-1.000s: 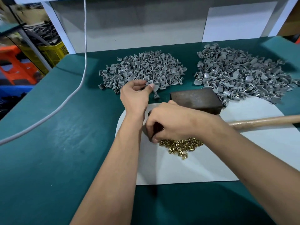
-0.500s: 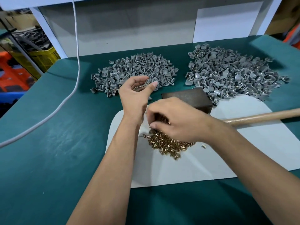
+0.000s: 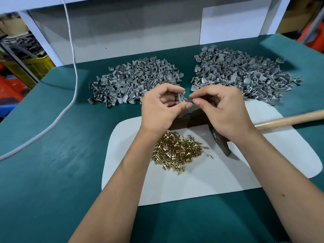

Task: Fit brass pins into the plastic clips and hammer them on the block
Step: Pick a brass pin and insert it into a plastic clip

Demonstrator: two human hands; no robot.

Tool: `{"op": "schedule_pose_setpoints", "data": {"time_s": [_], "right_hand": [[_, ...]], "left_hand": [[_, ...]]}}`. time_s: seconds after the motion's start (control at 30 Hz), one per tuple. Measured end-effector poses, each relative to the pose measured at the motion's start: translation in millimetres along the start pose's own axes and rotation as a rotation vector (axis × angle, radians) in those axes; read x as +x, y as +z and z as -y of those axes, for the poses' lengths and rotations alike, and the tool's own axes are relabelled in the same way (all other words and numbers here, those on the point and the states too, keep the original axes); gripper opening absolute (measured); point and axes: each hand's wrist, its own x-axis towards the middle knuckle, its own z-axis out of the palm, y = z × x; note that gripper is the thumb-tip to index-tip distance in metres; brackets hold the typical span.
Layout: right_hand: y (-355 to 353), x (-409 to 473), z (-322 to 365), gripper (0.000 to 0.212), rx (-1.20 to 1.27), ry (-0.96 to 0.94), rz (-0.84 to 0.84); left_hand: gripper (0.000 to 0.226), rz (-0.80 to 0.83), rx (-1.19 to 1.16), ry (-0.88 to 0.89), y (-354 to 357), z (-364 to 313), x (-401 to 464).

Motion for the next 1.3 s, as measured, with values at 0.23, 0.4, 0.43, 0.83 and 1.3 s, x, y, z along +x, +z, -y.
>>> {"op": "schedule_pose_setpoints", "data": {"time_s": [0.23, 0.4, 0.43, 0.83, 1.3], "right_hand": [[3.9, -3.4, 4.6, 0.021, -0.041, -0.024, -0.053], [4.1, -4.2, 5.4, 0.021, -0.047, -0.036, -0.091], [4.3, -4.4, 5.3, 0.021, -0.049, -0.036, -0.093], [7.9, -6.4, 9.7, 0.019, -0.094, -0.065, -0.09], [8.9, -0.7, 3.2, 0.032, -0.099, -0.091, 0.013]], "left_hand": [[0.041, 0.08, -0.059, -0.03, 4.6, -3.1, -3.2], [0.039, 0.113, -0.071, -0.053, 4.1, -5.7, -4.5], [0.04, 0.119, -0.079, -0.062, 3.5, -5.8, -4.9], [0.039, 0.07, 0.053, -0.002, 5.0, -7.6, -5.4], [0.034, 0.049, 0.153, 0.07, 2.6, -8.3, -6.8]]}}
